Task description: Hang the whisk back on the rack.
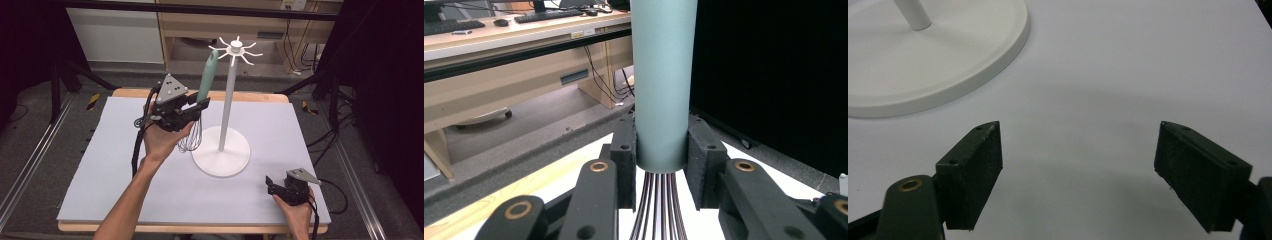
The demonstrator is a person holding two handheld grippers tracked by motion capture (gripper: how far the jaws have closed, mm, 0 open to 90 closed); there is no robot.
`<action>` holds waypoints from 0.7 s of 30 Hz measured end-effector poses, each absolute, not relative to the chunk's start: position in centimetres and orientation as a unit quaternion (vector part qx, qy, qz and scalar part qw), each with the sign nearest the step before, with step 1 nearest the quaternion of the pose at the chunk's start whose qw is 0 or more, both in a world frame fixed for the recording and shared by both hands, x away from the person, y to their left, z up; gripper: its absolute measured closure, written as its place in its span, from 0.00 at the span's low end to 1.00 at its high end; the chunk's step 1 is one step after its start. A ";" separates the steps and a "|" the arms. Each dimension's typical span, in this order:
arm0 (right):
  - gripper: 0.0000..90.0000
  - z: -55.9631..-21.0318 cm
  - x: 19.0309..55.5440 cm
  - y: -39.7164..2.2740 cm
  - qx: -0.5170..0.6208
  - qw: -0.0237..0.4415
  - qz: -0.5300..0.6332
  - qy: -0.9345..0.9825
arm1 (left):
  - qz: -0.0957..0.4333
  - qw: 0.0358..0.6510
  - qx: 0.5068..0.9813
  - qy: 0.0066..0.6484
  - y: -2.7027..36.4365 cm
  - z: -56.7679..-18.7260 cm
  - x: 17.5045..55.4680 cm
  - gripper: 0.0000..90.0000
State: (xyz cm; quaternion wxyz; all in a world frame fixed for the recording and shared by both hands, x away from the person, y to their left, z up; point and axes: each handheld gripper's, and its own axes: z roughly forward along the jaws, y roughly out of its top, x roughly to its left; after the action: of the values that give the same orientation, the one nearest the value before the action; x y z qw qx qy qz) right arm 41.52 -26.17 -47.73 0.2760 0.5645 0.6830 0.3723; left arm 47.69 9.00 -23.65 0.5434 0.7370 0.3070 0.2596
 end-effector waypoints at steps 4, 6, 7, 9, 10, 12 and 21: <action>0.22 -47.8 41.5 -26.1 0.565 0.275 0.371 0.684 | 0.260 0.540 0.740 0.306 8.7 -23.8 48.0 0.76; 0.22 -47.8 41.6 -26.1 0.564 0.276 0.371 0.684 | 0.260 0.539 0.740 0.306 8.6 -23.9 48.1 0.76; 0.22 -47.8 41.6 -26.1 0.564 0.276 0.371 0.684 | 0.260 0.539 0.740 0.306 8.6 -23.9 48.1 0.76; 0.22 -47.8 41.5 -26.1 0.564 0.276 0.371 0.684 | 0.260 0.538 0.741 0.306 8.4 -24.1 48.2 0.76; 0.22 -47.8 41.5 -26.1 0.564 0.276 0.371 0.684 | 0.260 0.538 0.741 0.306 8.4 -24.1 48.2 0.76; 0.22 -47.7 41.5 -26.2 0.563 0.276 0.372 0.684 | 0.258 0.538 0.741 0.307 8.2 -24.2 48.3 0.76; 0.22 -47.8 41.5 -26.2 0.564 0.276 0.371 0.684 | 0.258 0.538 0.741 0.308 7.9 -24.4 48.6 0.76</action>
State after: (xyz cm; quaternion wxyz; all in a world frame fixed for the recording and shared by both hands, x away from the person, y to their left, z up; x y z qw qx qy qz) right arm 41.54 -26.15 -47.76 0.2756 0.5642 0.6842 0.3709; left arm 48.56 7.89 -24.41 0.5378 0.7413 0.3075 0.2583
